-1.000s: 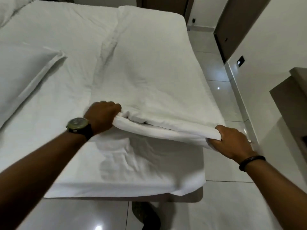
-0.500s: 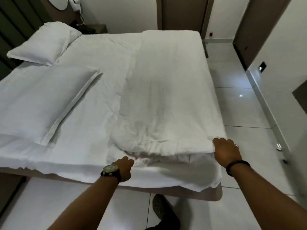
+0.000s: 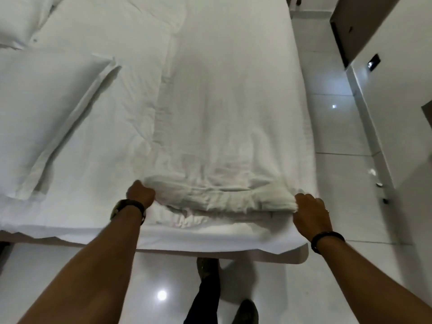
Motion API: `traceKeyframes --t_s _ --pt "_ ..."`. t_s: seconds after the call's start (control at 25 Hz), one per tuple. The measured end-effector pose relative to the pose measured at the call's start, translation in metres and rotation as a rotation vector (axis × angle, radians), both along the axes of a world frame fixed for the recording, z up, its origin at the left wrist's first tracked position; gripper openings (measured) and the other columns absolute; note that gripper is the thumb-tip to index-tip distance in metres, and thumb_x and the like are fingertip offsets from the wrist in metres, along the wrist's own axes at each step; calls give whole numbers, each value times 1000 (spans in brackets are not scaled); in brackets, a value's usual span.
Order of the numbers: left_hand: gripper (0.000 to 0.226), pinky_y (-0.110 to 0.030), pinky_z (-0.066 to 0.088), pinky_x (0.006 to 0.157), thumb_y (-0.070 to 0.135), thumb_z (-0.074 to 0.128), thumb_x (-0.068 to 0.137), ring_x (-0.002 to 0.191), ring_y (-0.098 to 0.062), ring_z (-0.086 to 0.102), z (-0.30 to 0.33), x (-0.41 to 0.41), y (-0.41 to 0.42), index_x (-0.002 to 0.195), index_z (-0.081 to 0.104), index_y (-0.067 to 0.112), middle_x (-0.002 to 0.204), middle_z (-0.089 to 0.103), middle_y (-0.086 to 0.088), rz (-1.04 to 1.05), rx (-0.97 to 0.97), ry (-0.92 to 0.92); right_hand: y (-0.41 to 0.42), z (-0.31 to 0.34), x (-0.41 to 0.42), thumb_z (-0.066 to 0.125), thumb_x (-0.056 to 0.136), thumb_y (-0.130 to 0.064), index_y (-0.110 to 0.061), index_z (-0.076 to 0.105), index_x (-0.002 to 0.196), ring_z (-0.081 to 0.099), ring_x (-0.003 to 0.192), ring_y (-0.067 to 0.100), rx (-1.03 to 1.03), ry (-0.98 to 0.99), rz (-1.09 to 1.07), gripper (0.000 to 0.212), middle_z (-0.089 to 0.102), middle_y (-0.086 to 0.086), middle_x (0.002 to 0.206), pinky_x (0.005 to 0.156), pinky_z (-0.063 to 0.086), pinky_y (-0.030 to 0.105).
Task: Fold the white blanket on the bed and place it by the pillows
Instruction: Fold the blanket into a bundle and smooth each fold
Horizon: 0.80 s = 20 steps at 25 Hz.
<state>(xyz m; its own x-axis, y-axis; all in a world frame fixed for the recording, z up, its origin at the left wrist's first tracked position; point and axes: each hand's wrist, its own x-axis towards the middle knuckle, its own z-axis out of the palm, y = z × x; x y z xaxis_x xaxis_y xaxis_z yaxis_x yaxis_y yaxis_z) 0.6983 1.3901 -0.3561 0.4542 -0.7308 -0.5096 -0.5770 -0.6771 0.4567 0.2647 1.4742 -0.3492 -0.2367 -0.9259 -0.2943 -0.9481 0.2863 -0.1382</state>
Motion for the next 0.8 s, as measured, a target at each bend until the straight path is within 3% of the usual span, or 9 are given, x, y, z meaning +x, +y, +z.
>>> traceKeyframes --t_s 0.12,0.28,0.36,0.48,0.56,0.68,0.8 --pt "66 -42 35 110 5 69 85 133 -35 44 -27 23 -34 142 37 -6 148 42 -21 196 18 299 -5 -7 13 50 80 -1 -8 56 109 49 98 36 32 2 -36 30 58 13 107 76 44 42" --pt "49 -41 45 93 12 78 79 111 -26 55 -34 39 -52 122 57 1 115 62 -10 312 77 555 -6 -11 16 51 80 0 -9 56 117 50 98 35 32 5 -49 38 58 13 109 79 46 43" --pt "43 -39 49 82 18 81 76 102 -28 60 -22 28 -57 113 63 4 105 66 -9 222 -8 547 -6 -15 12 52 79 2 -10 57 120 51 99 37 11 10 -45 43 60 13 110 80 48 43" --pt "55 -29 51 55 28 85 67 76 -29 67 12 9 -48 111 64 1 96 72 -18 12 -2 613 -2 -19 -3 53 74 5 -9 61 111 56 94 42 -16 13 10 40 64 15 102 79 50 44" --pt "45 -29 47 52 27 76 72 63 -29 64 20 7 -26 103 63 -3 82 72 -23 -23 115 666 1 -14 -14 55 73 5 -8 61 100 56 89 42 -22 46 8 31 63 16 95 75 50 45" --pt "17 -18 33 41 17 55 89 36 -17 42 16 40 26 94 56 0 47 56 -7 147 226 557 12 -6 -23 60 64 14 -4 61 84 54 74 41 -142 191 112 27 59 16 79 58 44 42" --pt "28 -17 26 42 16 53 82 36 -13 32 -5 57 43 98 67 -2 51 46 -2 110 341 391 23 -7 -23 65 52 18 -4 60 74 52 61 36 -64 294 225 31 54 16 69 50 38 38"
